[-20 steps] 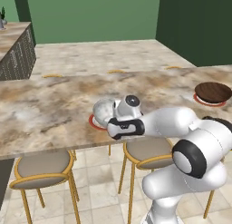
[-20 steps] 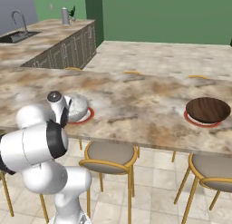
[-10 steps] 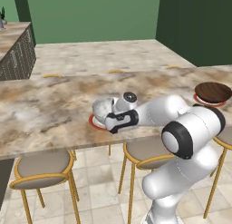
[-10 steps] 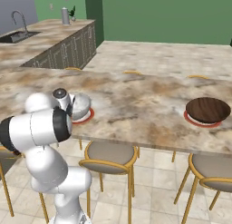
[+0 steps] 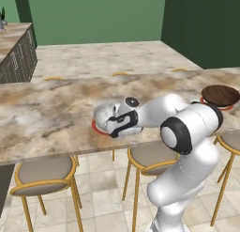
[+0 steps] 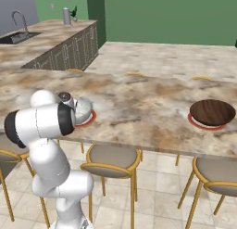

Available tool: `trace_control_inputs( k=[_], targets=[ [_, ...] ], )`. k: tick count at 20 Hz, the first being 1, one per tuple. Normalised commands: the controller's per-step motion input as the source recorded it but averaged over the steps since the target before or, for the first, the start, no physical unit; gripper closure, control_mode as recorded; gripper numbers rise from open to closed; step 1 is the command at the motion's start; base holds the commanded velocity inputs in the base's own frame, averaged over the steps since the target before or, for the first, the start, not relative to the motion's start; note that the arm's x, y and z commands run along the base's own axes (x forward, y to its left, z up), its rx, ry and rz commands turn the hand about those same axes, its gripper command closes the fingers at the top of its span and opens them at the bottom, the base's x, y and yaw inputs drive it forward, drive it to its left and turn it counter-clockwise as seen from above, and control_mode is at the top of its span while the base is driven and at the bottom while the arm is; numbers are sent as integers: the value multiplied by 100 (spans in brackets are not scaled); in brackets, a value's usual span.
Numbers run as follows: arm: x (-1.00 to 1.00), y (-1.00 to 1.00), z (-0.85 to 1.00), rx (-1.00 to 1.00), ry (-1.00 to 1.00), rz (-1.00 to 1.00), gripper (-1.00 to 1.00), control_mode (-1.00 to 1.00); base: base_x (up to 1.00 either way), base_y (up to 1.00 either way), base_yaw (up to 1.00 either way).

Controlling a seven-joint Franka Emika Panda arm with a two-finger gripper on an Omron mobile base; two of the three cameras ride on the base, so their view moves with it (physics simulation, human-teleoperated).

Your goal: Move the bowls from the cabinet to the plates on the dining table.

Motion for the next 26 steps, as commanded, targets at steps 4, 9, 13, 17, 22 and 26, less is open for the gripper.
trace_control_inputs(
  k=[4,9,13,17,22,26],
  targets=[
    [0,2,-28,0,0,5,100,-100,0,0,0],
    [5,0,-21,-1,0,4,100,-100,0,0,0],
    [8,16,-10,0,1,2,-100,-100,0,0,0],
    [3,3,56,0,0,0,-100,-100,0,0,0],
    [0,-1,100,0,0,0,-100,-100,0,0,0],
    [0,0,100,0,0,3,-100,-100,0,0,0]
  ],
)
